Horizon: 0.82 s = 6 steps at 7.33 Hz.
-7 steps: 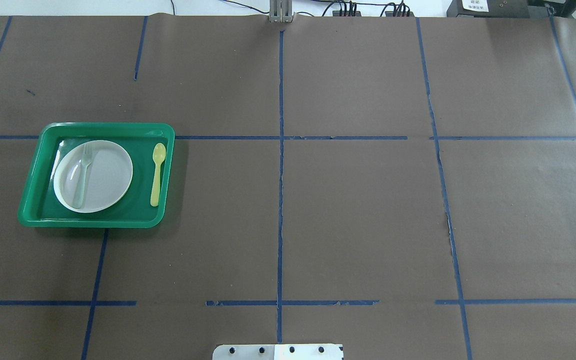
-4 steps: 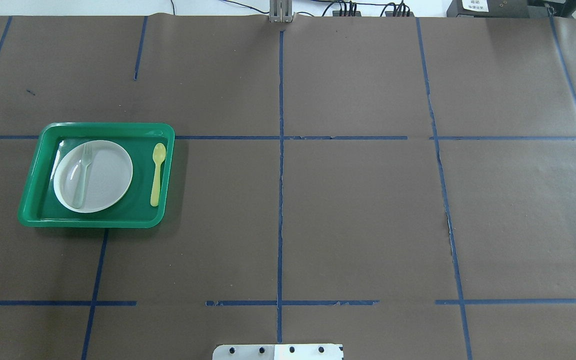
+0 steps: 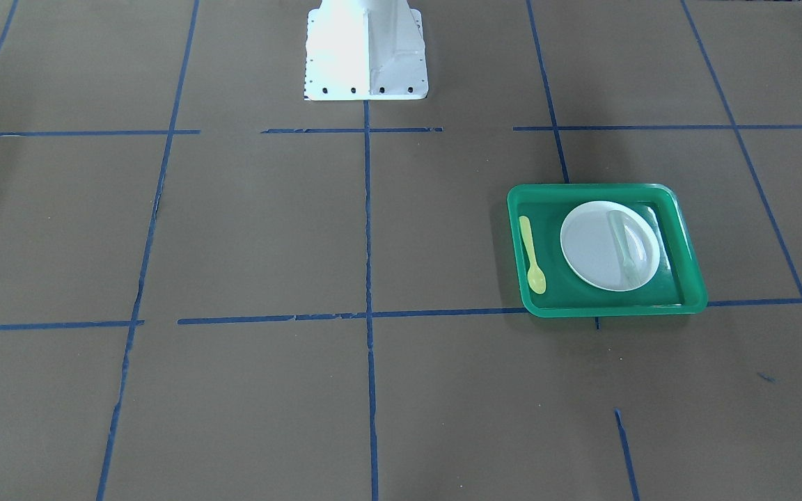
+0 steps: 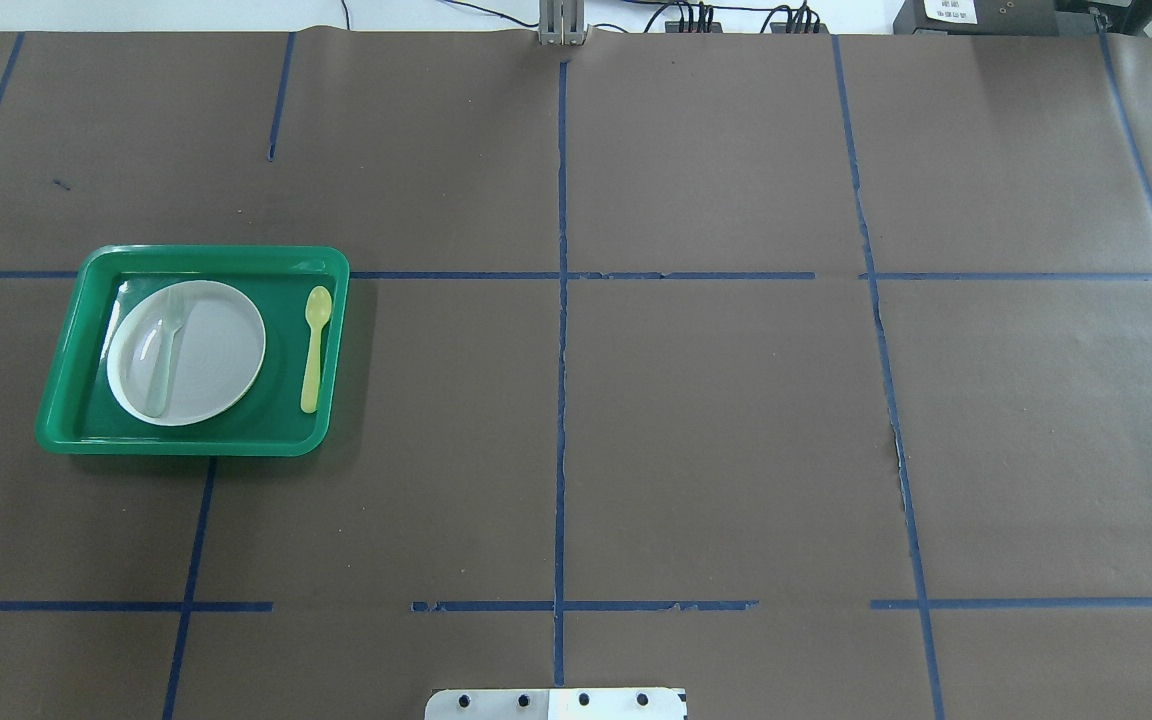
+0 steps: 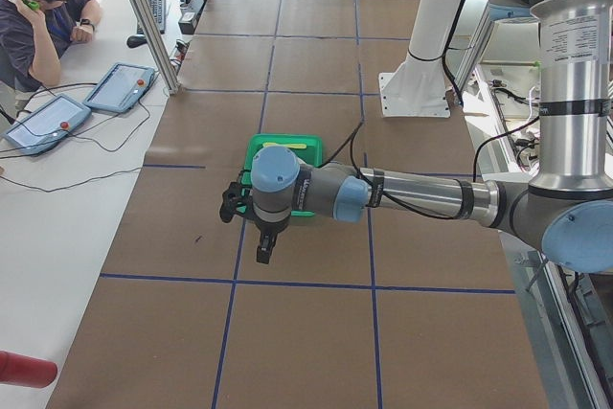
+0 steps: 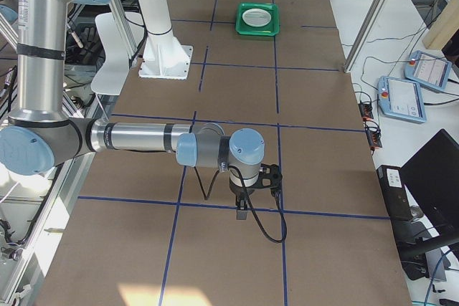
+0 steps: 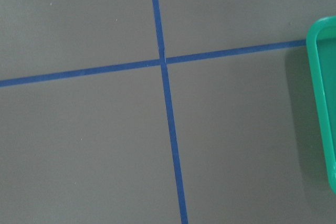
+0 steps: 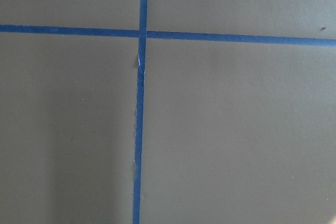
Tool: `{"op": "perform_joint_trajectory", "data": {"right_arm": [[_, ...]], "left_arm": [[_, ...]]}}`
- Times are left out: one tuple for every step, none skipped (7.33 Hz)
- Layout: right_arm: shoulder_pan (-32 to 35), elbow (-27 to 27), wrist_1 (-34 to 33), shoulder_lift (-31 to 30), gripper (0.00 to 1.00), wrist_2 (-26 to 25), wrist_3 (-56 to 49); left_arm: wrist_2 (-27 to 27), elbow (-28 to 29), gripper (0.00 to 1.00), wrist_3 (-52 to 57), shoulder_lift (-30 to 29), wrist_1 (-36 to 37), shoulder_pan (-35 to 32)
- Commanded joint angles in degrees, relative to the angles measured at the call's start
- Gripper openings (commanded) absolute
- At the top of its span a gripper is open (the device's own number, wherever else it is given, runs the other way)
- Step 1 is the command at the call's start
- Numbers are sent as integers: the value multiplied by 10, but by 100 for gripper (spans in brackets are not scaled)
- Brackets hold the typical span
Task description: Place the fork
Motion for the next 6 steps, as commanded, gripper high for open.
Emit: {"op": "perform_joint_trajectory", "data": {"right_arm": [[0,0,0,0,100,0,0],[0,0,0,0,100,0,0],[0,0,0,0,100,0,0],[0,0,0,0,100,0,0],[0,0,0,0,100,0,0],[0,0,0,0,100,0,0]], "left_arm": [[69,-25,100,-184,-17,-76,112],[82,-23,100,-264,-20,-126,165],[117,-22,100,-332,-29,-152,211],[149,-14,100,-400,-61,-158,259],[174,-8,100,-435,-72,-158,305],[194,-4,100,-470,-87,-158,334]]}}
